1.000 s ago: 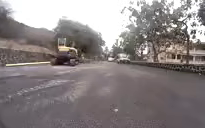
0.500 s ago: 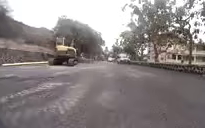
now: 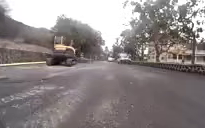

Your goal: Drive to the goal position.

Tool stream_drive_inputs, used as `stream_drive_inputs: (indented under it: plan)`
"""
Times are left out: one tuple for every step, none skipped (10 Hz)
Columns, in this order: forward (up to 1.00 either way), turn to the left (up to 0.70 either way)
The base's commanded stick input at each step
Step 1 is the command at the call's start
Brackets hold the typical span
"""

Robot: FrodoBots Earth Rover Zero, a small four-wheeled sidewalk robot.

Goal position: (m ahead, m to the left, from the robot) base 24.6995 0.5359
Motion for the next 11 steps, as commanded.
stream_drive_inputs:
  plan:
    - [0.7, 0.0]
    - [0.7, 0.0]
    - [0.7, 0.0]
    - [0.7, 0.0]
    - [0.7, 0.0]
    - [0.7, 0.0]
    - [0.7, 0.0]
    - [0.7, 0.0]
    - [0.7, 0.0]
    - [0.7, 0.0]
    - [0.7, 0.0]
